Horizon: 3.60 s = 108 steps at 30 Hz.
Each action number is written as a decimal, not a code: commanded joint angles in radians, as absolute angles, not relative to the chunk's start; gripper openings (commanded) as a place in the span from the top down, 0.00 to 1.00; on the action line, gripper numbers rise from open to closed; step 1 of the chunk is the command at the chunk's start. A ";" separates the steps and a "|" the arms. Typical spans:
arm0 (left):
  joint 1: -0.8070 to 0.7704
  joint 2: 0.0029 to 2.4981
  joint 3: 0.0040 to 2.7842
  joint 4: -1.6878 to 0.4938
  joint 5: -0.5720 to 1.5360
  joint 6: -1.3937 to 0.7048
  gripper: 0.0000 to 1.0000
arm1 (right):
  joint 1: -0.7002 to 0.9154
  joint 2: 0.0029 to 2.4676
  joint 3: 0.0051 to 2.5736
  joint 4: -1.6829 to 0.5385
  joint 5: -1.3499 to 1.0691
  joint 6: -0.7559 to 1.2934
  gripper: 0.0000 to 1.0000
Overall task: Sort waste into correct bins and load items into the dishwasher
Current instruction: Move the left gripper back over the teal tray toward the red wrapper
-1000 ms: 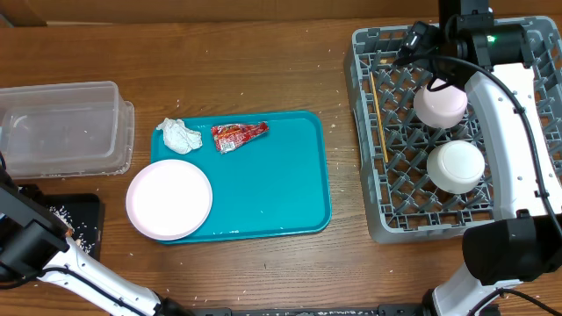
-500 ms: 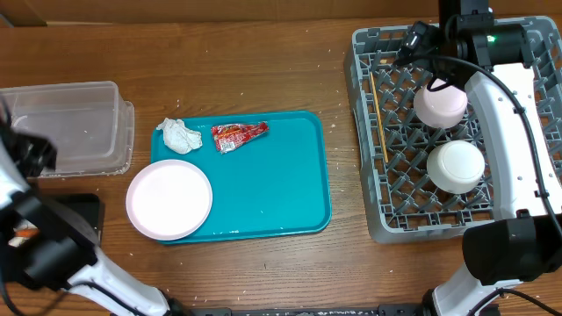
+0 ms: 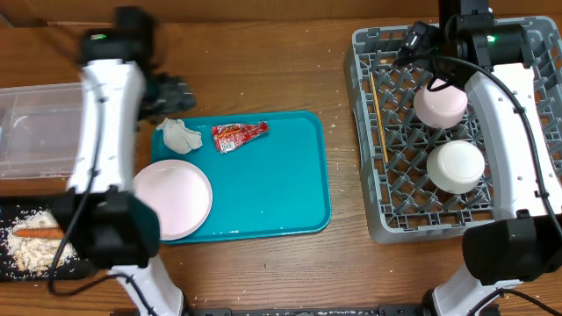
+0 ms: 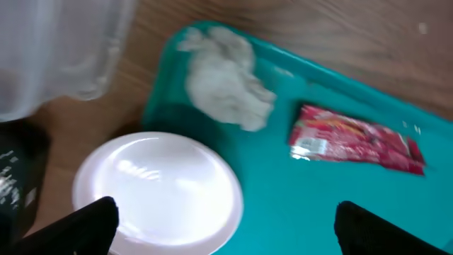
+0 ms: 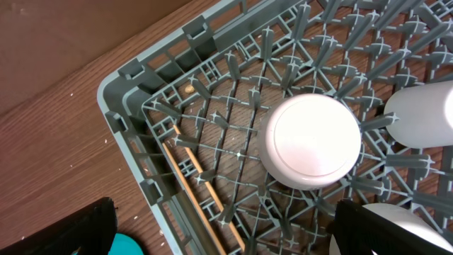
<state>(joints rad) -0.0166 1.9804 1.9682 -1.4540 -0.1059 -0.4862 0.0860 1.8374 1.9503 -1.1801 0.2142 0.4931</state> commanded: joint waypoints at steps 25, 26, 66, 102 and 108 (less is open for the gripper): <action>0.351 2.052 2.228 -1.598 -0.116 -0.620 0.00 | 0.089 1.831 1.958 -1.176 0.223 0.495 0.00; 0.371 2.051 2.225 -1.601 -0.127 -0.621 0.00 | 0.089 1.831 1.958 -1.176 0.223 0.495 0.00; 0.484 2.052 2.225 -1.596 -0.051 -0.564 0.00 | 0.620 2.254 1.943 -0.840 -0.112 0.420 0.00; 0.215 2.052 2.119 -1.667 0.410 -0.205 0.00 | 0.252 1.971 2.030 -1.121 -0.019 0.416 0.00; 0.007 2.053 2.049 -1.518 0.373 -0.205 0.00 | 0.141 1.972 2.030 -1.122 -0.019 0.416 0.00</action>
